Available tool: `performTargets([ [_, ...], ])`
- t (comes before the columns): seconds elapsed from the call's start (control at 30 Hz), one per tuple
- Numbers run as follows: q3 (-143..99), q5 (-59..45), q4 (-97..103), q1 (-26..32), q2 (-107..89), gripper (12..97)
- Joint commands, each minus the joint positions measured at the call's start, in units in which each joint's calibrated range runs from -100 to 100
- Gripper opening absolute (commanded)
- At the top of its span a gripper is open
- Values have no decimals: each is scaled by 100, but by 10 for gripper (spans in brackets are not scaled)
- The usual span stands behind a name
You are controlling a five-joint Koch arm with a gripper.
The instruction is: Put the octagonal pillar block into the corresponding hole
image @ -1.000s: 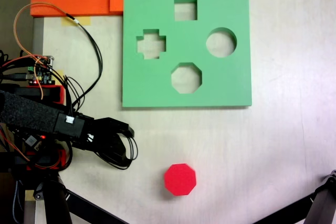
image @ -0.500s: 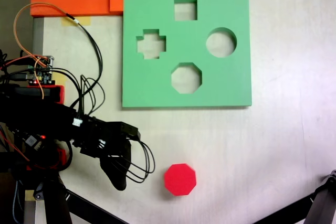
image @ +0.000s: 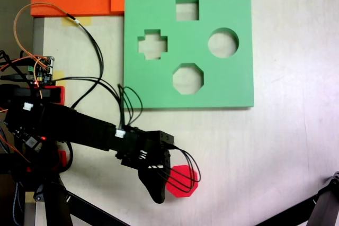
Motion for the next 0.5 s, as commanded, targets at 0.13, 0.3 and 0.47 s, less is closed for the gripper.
performTargets([
  [0.13, 838, -122, -12, 0, 1376, 954],
  [0.3, 1087, -161, -2, -10, 2158, 954],
  [0.47, 1287, -195, -2, -29, 2787, 952],
])
